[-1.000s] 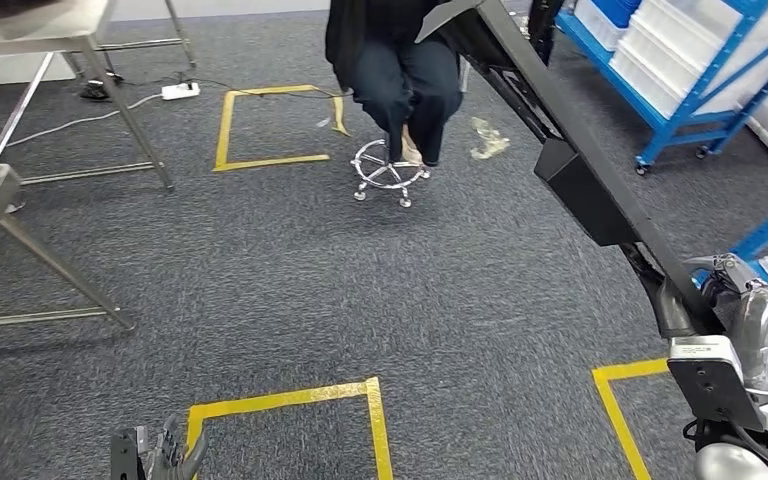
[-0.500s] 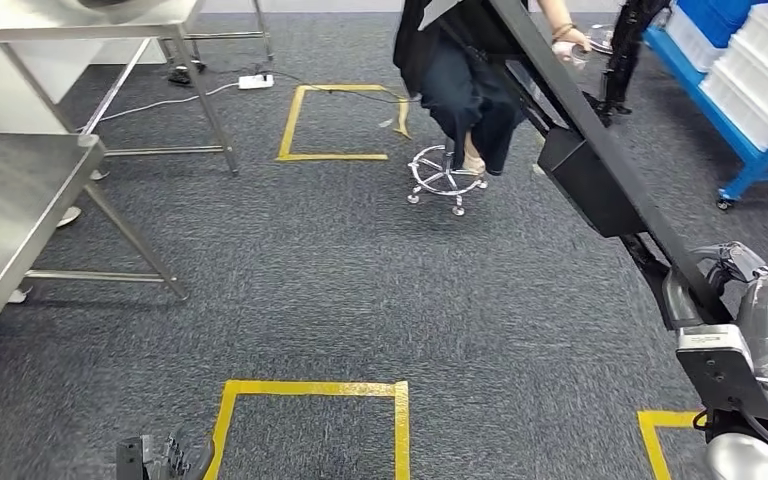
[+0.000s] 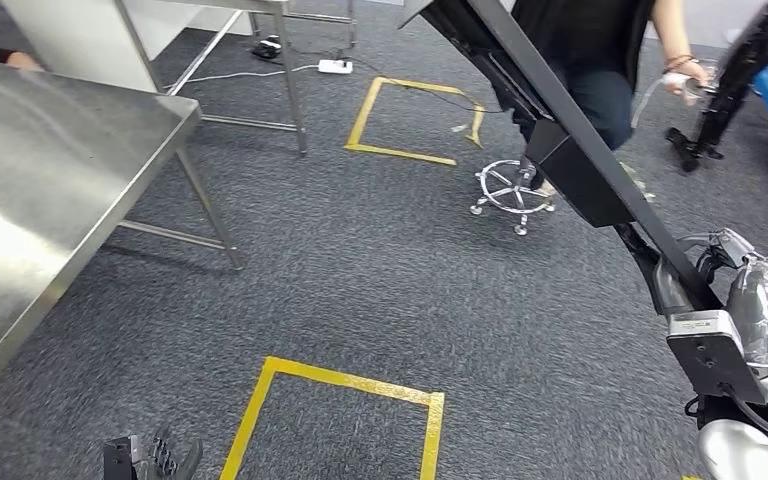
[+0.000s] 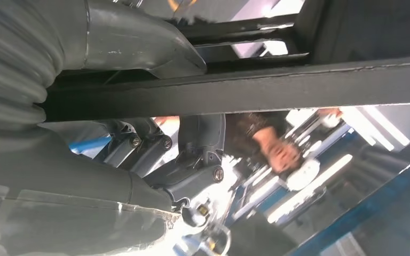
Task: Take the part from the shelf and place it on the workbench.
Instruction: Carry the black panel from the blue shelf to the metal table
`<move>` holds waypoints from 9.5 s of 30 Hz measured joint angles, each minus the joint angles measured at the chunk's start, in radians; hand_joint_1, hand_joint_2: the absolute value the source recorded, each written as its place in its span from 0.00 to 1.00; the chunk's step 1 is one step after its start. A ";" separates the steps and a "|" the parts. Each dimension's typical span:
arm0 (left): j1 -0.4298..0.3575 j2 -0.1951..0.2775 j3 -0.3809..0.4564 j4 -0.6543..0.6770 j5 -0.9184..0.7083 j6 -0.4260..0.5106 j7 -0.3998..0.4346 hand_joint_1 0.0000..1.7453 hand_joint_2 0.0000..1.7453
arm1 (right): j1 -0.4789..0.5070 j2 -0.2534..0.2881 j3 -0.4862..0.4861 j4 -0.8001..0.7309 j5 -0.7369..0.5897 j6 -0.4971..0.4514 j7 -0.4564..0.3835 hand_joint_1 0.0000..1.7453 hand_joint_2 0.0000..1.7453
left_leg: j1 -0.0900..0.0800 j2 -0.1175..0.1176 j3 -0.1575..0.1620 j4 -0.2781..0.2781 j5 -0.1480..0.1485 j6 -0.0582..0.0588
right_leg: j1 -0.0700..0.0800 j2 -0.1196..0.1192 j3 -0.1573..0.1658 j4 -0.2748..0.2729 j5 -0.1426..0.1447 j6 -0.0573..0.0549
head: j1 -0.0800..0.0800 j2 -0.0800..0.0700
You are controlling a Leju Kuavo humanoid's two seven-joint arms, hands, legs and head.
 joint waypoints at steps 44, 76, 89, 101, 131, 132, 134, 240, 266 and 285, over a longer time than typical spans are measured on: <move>0.019 0.004 0.003 -0.019 -0.009 -0.011 0.001 0.00 1.00 | -0.052 0.012 0.026 0.037 -0.052 0.001 -0.017 1.00 1.00 | -0.014 0.033 0.022 0.003 -0.022 -0.023 | 0.007 -0.025 0.095 -0.257 0.145 -0.001 | -0.011 0.000; -0.006 0.016 -0.002 0.004 -0.080 -0.006 0.003 0.00 1.00 | -0.075 0.030 0.024 0.069 -0.035 -0.009 -0.026 1.00 1.00 | 0.013 0.021 -0.131 0.284 -0.136 -0.047 | -0.006 0.011 0.100 -0.235 0.119 -0.006 | -0.017 0.000; -0.011 0.026 -0.002 0.017 -0.085 0.006 0.002 0.00 1.00 | -0.092 0.030 0.023 0.088 -0.046 -0.005 -0.044 1.00 1.00 | -0.015 0.020 0.034 -0.031 -0.001 0.020 | 0.004 0.009 0.049 -0.097 0.043 -0.002 | -0.017 0.000; -0.011 0.026 -0.002 0.027 -0.086 0.006 0.002 0.00 1.00 | -0.089 0.029 0.023 0.106 -0.051 -0.004 -0.044 1.00 1.00 | -0.009 0.011 0.070 -0.006 -0.069 -0.025 | -0.011 0.011 0.064 -0.249 0.166 0.009 | -0.017 0.000; -0.002 0.031 -0.016 0.034 -0.086 0.027 0.002 0.00 1.00 | -0.153 0.031 0.036 0.186 -0.103 0.013 -0.055 1.00 1.00 | -0.017 0.011 0.093 -0.017 -0.085 -0.016 | -0.011 0.010 0.046 -0.255 0.187 0.006 | -0.024 0.000; -0.002 0.031 -0.016 0.032 -0.086 0.027 0.002 0.00 1.00 | -0.154 0.031 0.036 0.187 -0.103 0.013 -0.055 1.00 1.00 | -0.015 0.013 0.088 -0.001 -0.096 -0.021 | -0.013 0.010 0.051 -0.256 0.184 -0.001 | -0.025 0.000; -0.002 0.031 -0.016 0.031 -0.087 0.028 0.002 0.00 1.00 | -0.157 0.032 0.037 0.188 -0.103 0.013 -0.056 1.00 1.00 | -0.010 0.016 0.040 0.093 -0.140 -0.032 | -0.014 0.010 0.062 -0.257 0.175 -0.014 | -0.028 0.000; 0.041 0.018 0.118 -0.040 -0.166 0.002 0.003 0.00 1.00 | -0.199 0.036 0.067 0.264 -0.169 0.028 -0.062 1.00 1.00 | -0.006 0.020 0.043 -0.011 -0.025 0.005 | -0.009 -0.017 0.020 -0.125 0.094 0.011 | -0.019 0.000; 0.034 0.014 0.133 -0.030 -0.162 0.008 0.001 0.00 1.00 | -0.216 0.040 0.081 0.289 -0.176 0.025 -0.064 1.00 1.00 | -0.008 0.080 0.006 0.007 -0.019 -0.027 | 0.007 -0.105 0.108 -0.256 0.130 0.004 | -0.023 0.000; 0.122 -0.010 0.262 -0.087 -0.131 -0.005 0.020 0.00 1.00 | 0.048 0.085 -0.085 0.160 -0.286 -0.070 -0.184 1.00 1.00 | -0.006 -0.032 -0.024 0.080 -0.069 -0.032 | -0.014 0.004 0.113 -0.259 0.131 -0.006 | -0.022 0.000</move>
